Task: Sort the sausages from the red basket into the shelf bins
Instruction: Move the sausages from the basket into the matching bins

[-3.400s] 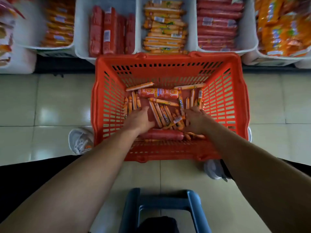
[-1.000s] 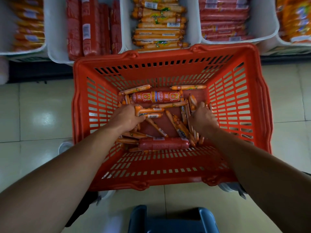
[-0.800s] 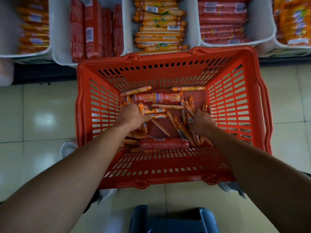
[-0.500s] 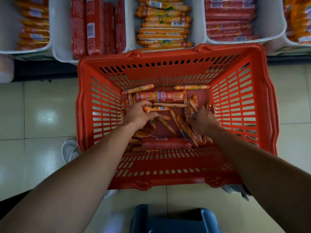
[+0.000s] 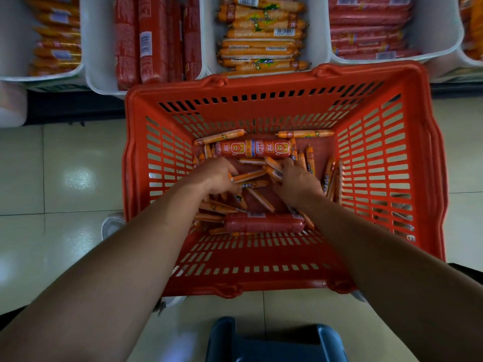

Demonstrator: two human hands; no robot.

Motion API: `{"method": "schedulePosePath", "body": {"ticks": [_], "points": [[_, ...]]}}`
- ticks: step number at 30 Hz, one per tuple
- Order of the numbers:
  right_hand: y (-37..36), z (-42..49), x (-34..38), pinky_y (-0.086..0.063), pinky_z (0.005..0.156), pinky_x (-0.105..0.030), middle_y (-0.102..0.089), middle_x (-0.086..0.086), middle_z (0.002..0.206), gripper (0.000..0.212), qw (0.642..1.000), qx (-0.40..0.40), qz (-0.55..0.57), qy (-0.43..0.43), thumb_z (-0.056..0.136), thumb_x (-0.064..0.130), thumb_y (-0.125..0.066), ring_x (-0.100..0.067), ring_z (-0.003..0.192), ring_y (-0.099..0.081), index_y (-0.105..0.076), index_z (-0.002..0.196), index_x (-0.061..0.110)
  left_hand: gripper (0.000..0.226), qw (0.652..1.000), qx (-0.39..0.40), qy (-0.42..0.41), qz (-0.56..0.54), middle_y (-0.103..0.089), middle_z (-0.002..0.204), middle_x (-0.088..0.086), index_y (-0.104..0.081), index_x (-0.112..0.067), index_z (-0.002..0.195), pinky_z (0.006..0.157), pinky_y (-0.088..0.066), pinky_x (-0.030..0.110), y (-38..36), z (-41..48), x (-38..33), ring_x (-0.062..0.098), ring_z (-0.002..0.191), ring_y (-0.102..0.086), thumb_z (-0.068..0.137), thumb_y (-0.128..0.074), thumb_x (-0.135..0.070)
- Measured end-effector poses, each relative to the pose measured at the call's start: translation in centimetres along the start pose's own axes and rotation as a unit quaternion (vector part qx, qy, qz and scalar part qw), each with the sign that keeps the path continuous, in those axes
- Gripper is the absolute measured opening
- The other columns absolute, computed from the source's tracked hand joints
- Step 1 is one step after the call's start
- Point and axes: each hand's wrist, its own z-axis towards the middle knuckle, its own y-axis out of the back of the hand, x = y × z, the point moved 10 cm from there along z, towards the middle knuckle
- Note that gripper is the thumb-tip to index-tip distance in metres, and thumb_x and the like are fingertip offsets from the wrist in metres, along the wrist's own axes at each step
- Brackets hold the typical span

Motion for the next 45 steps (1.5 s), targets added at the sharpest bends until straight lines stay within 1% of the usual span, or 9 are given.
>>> {"method": "schedulePosePath", "body": {"ticks": [5,9,14,18,20,27,30,38,45], "points": [[-1.4,0.1,-1.7,-0.05,0.083,-0.046,-0.055,-0.015,0.124,0.054,0.999,0.029,-0.024,-0.006,0.086,0.035,-0.067,-0.041,0.11,-0.059,-0.043,0.129,0.012,0.061,0.994,0.084,0.031,0.062,-0.051,0.144,0.0,-0.062,-0.024,0.135,0.094,-0.049,0.033,-0.1,0.8,1.4,0.023,0.126,-0.051,0.079,-0.082,-0.037],[-0.6,0.3,-1.9,-0.052,0.076,-0.043,-0.062,-0.014,0.116,0.047,0.998,-0.006,-0.051,-0.028,0.085,0.032,-0.071,-0.039,0.103,-0.063,-0.051,0.121,0.011,0.035,0.99,0.114,0.037,0.077,-0.067,0.119,0.001,-0.072,-0.023,0.113,0.081,-0.055,0.034,-1.7,0.9,1.8,0.02,0.102,-0.062,0.08,-0.082,-0.03],[-1.2,-0.4,-2.0,-0.054,0.081,-0.047,-0.054,-0.012,0.124,0.07,0.997,0.008,-0.07,-0.042,0.078,0.036,-0.081,-0.04,0.109,-0.061,-0.042,0.131,0.013,0.052,0.993,0.097,0.033,-0.057,-0.062,0.098,-0.001,-0.068,-0.019,0.1,0.076,-0.046,0.035,-3.6,0.5,1.2,0.019,0.092,-0.059,0.08,-0.067,-0.066],[-1.2,-0.8,-1.6,-0.053,0.078,-0.044,-0.057,-0.012,0.12,0.054,0.992,-0.002,-0.121,-0.024,0.084,0.028,-0.075,-0.037,0.107,-0.063,-0.046,0.126,0.011,0.05,0.998,0.044,0.022,-0.025,-0.062,0.115,0.003,-0.06,-0.022,0.124,0.082,-0.046,0.037,-4.4,0.6,0.3,0.025,0.103,-0.059,0.097,-0.044,-0.061],[-1.4,-0.9,-1.2,-0.052,0.077,-0.042,-0.059,-0.012,0.119,0.049,0.989,0.003,-0.145,-0.012,0.086,0.023,-0.073,-0.036,0.107,-0.063,-0.047,0.126,0.01,0.039,0.998,0.038,0.014,0.041,-0.063,0.105,0.003,-0.059,-0.022,0.113,0.079,-0.05,0.039,-4.9,1.0,0.1,0.023,0.092,-0.06,0.095,-0.053,-0.056],[-1.7,-0.4,-3.4,-0.046,0.067,-0.033,-0.064,-0.007,0.108,0.045,0.995,0.051,-0.07,-0.056,0.075,0.037,-0.079,-0.03,0.098,-0.064,-0.06,0.112,0.019,0.038,0.987,0.149,-0.043,0.03,-0.058,0.108,-0.001,-0.051,-0.02,0.121,0.088,-0.046,0.038,-6.4,1.0,-0.8,0.022,0.1,-0.057,0.096,-0.059,-0.047],[-2.0,-0.4,-3.3,-0.051,0.073,-0.037,-0.061,-0.003,0.112,0.049,0.994,0.04,-0.095,-0.029,0.073,0.046,-0.077,-0.031,0.104,-0.061,-0.058,0.112,0.023,0.018,0.98,0.189,-0.064,-0.004,-0.056,0.084,-0.005,-0.058,-0.029,0.084,0.07,-0.039,0.033,-7.3,0.8,-0.6,0.017,0.078,-0.054,0.095,-0.063,-0.042],[-1.9,-0.4,-2.1,-0.05,0.084,-0.039,-0.067,-0.007,0.109,0.047,0.997,0.068,-0.043,0.02,0.083,0.05,-0.066,-0.029,0.1,-0.063,-0.054,0.115,0.018,0.033,0.988,0.132,-0.021,-0.073,-0.067,0.074,-0.002,-0.062,-0.014,0.086,0.058,-0.044,0.027,-5.3,-0.7,0.2,0.012,0.062,-0.063,0.095,-0.061,-0.046],[4.1,-2.6,-0.8,-0.036,0.052,-0.02,-0.056,0.011,0.077,0.025,0.987,0.044,0.152,0.023,0.082,0.033,-0.077,-0.008,0.069,-0.055,-0.052,0.083,0.027,0.034,0.977,0.018,-0.031,-0.208,-0.073,0.083,0.01,-0.066,-0.012,0.09,0.054,-0.042,0.027,-1.3,-4.1,-1.0,0.012,0.053,-0.057,0.097,-0.059,-0.045]]}}
